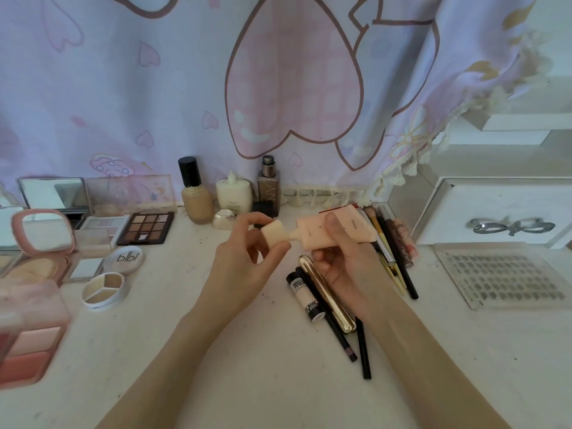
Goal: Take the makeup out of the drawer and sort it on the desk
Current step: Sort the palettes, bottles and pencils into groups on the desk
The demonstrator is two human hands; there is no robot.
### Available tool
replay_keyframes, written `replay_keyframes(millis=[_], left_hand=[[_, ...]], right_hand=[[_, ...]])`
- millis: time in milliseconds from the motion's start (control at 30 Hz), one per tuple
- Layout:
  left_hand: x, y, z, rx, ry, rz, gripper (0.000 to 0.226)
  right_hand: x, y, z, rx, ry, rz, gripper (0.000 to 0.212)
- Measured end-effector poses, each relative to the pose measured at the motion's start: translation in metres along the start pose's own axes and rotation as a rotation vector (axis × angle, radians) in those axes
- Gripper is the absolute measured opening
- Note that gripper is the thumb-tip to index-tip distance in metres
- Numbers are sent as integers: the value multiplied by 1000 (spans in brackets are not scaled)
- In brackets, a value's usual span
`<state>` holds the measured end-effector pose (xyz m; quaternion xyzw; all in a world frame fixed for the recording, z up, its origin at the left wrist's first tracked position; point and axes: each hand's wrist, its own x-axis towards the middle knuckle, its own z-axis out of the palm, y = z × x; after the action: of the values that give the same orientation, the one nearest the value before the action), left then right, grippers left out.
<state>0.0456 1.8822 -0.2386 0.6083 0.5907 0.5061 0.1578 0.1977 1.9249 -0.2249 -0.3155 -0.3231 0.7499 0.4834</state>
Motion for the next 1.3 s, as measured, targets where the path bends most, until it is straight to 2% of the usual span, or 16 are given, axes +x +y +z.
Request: replay_keyframes(millis=[100,233,367,467,567,800,1033,1133,1200,1300], left_hand=[[3,-9,2,11,15,-134,26],[5,-20,0,93,-22,-193,18],[6,-22,-2,181,-17,-177,27],[7,-23,-3,202,8,-200,28],[8,-25,-5,195,24,-263,30],[11,-28,-3,237,-3,-302,27],[12,-32,-1,256,40,-283,21],[12,-33,0,250,72,-275,17],[13,-33,0,246,68,-282,16],[14,-34,1,270,67,-283,14]], right_hand=[[10,-13,-6,4,39,22,18],[26,-37,-6,-43,26,161,8],[50,-54,7,-324,-9,174,7],[71,-49,18,-685,-1,187,14],[89,-40,25,-959,38,186,10],[111,-27,30,-1117,45,222,16],[116,-24,31,-1504,101,65,22],[113,-26,30,-1608,135,6,16],[109,-27,28,-1617,158,-51,13],[98,-26,24,-1500,159,-172,23]])
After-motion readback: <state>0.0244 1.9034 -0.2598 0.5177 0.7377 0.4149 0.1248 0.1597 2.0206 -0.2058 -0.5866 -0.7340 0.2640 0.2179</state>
